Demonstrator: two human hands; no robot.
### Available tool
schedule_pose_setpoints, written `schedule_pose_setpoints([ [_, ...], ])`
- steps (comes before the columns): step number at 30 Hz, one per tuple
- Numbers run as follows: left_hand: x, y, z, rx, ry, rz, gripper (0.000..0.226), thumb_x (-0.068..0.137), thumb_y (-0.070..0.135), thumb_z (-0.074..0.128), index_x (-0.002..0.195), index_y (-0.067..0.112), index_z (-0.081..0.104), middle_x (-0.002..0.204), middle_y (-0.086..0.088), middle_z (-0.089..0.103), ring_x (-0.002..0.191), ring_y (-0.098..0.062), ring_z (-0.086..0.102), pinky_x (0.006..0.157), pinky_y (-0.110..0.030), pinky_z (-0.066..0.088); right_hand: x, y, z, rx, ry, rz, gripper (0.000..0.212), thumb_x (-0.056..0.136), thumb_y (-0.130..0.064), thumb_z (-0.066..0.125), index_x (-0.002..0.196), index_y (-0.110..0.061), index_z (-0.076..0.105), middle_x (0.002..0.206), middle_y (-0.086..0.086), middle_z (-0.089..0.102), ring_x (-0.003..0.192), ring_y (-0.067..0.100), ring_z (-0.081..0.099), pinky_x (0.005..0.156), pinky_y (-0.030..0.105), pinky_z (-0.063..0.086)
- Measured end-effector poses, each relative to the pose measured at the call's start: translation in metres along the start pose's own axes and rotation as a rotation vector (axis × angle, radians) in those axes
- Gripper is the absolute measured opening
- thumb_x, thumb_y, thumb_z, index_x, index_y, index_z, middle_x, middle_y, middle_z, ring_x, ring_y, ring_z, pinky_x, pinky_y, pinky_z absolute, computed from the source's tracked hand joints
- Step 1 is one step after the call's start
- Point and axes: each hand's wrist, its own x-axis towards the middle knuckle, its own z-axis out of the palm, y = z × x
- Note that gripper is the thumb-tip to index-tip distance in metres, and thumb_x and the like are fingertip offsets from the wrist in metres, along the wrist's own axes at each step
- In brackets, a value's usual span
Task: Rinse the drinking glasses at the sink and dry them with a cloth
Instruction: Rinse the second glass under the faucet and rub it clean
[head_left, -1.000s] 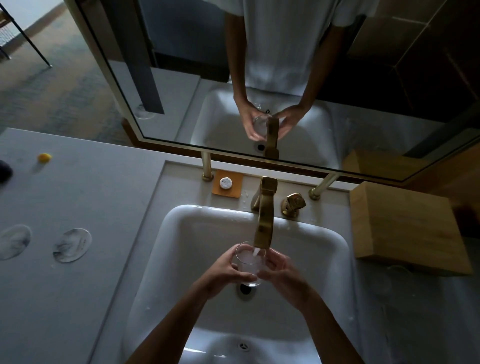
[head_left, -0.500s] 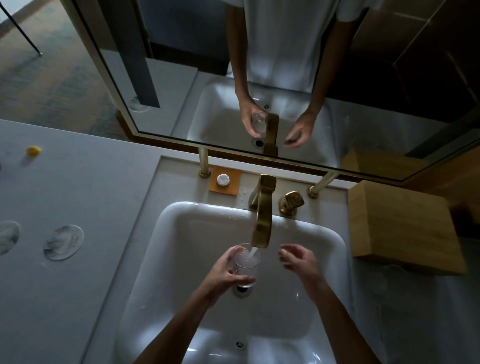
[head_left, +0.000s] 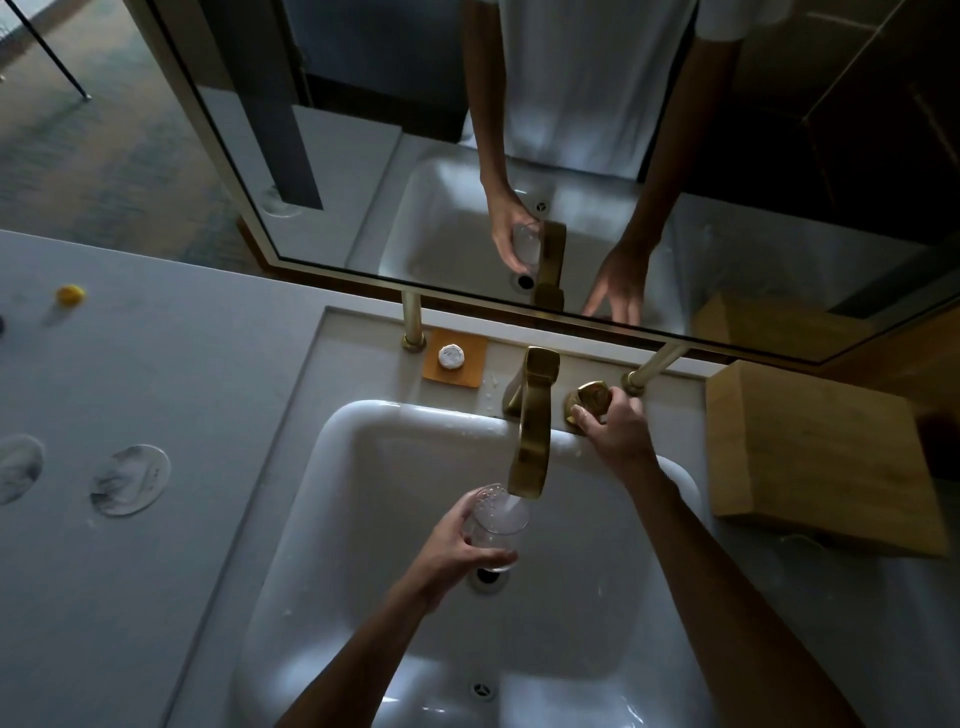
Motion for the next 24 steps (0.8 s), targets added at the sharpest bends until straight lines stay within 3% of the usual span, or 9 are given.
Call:
schedule_pose_setpoints([
  [7,0.002,-0.006,0.0,-0.003,0.009,-0.021,0.087,0.061,0.006,0.092,0.136,0.023,0.053,0.129,-0.008,0.069,0.119,-0.031,0.065,0.107,-0.046,0.05,0.017,-0.007,-0.011,-0.218,-0.053,-0.021,0.05,0.091,-0.037,0.064,0.118,0.005,0.055,0.119,0.026,0.055,0.11,0.039,0.055,0.093,0.041,0.046],
  [15,0.004,-0.007,0.001,-0.019,0.009,-0.036,0.08,0.063,-0.001,0.088,0.132,0.021,0.054,0.127,-0.011,0.069,0.115,-0.026,0.067,0.1,-0.034,0.053,0.022,-0.013,-0.014,-0.35,-0.08,-0.053,0.049,0.096,-0.034,0.058,0.126,0.004,0.052,0.126,0.022,0.054,0.118,0.032,0.052,0.098,0.033,0.041],
  [24,0.006,-0.01,0.0,0.013,0.019,-0.042,0.085,0.06,0.006,0.092,0.134,0.023,0.054,0.127,-0.008,0.069,0.117,-0.029,0.066,0.103,-0.039,0.053,0.025,-0.007,-0.016,-0.355,-0.099,-0.125,0.046,0.095,-0.033,0.059,0.124,0.002,0.053,0.124,0.021,0.055,0.115,0.031,0.052,0.097,0.034,0.042],
])
